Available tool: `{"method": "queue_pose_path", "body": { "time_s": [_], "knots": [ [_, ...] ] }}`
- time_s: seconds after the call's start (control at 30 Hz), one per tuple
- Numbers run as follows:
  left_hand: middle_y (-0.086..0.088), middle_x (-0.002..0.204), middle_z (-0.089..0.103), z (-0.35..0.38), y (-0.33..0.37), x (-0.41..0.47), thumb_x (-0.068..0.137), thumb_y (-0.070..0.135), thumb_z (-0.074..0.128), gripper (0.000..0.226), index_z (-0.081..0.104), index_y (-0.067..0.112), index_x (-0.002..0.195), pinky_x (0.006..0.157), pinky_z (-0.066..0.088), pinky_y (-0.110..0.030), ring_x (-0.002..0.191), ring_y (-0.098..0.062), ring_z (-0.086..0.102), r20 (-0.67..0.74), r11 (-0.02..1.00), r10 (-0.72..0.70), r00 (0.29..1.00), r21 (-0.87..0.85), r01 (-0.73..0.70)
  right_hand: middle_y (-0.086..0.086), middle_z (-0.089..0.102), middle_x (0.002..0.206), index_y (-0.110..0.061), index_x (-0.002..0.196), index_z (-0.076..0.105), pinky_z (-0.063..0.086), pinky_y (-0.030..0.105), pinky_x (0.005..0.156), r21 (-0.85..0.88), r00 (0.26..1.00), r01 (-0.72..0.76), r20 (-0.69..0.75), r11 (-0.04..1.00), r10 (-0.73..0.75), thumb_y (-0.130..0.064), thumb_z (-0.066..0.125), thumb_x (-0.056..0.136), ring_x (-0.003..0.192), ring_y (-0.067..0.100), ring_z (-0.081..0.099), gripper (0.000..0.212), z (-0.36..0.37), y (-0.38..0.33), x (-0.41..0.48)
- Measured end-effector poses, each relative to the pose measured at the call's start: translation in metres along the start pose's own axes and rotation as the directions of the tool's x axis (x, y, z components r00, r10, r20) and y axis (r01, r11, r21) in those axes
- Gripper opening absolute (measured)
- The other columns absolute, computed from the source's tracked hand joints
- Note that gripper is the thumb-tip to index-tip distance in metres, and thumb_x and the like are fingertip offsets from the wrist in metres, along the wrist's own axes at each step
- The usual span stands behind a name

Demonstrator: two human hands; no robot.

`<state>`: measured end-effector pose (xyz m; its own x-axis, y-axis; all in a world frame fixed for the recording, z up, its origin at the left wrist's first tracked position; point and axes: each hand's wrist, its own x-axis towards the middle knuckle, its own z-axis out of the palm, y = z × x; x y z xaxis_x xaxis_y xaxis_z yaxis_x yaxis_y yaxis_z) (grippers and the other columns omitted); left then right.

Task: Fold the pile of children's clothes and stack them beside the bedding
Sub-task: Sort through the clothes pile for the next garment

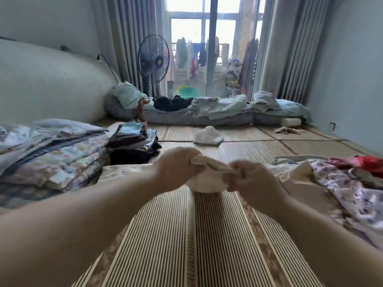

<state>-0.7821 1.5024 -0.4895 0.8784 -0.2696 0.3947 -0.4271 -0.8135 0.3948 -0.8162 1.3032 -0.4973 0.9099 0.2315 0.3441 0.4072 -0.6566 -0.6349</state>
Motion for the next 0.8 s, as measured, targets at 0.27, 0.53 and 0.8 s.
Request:
{"method": "queue_pose_path", "body": {
  "time_s": [0.27,0.53,0.8],
  "knots": [
    [0.018,0.063,0.056,0.094,-0.023,-0.148,0.086,0.023,0.066,0.008,0.064,0.024,0.078,0.06,0.035,-0.011,0.061,0.006,0.049,0.459,0.986,0.007,0.888,-0.15,0.07,-0.02,0.062,0.064,-0.049,0.077,0.062,0.042,0.009,0.06,-0.212,0.91,-0.067,0.387,0.975,0.147,-0.051,0.066,0.066,0.067,-0.008,0.058,0.012,0.061,0.055,-0.102],
    [0.015,0.057,0.053,0.088,-0.034,-0.14,0.082,0.033,0.065,0.015,0.054,0.027,0.073,0.055,0.044,-0.023,0.055,0.0,0.052,0.478,0.971,0.012,0.878,-0.217,0.105,-0.016,0.057,0.058,-0.033,0.07,0.065,0.039,0.016,0.056,0.064,0.838,-0.22,0.523,0.973,0.155,-0.039,0.065,0.064,0.057,-0.005,0.05,0.009,0.068,0.072,-0.084],
    [0.005,0.084,0.07,0.114,-0.057,-0.05,0.088,0.029,0.066,0.008,0.068,0.025,0.095,0.062,0.057,-0.027,0.069,-0.007,0.068,0.367,0.853,-0.261,0.893,-0.345,0.391,-0.003,0.074,0.09,-0.022,0.121,0.062,0.055,0.027,0.065,0.469,0.891,-0.454,0.228,0.757,0.393,-0.015,0.068,0.085,0.081,0.011,0.071,0.037,0.094,0.108,-0.019]
  ]
}}
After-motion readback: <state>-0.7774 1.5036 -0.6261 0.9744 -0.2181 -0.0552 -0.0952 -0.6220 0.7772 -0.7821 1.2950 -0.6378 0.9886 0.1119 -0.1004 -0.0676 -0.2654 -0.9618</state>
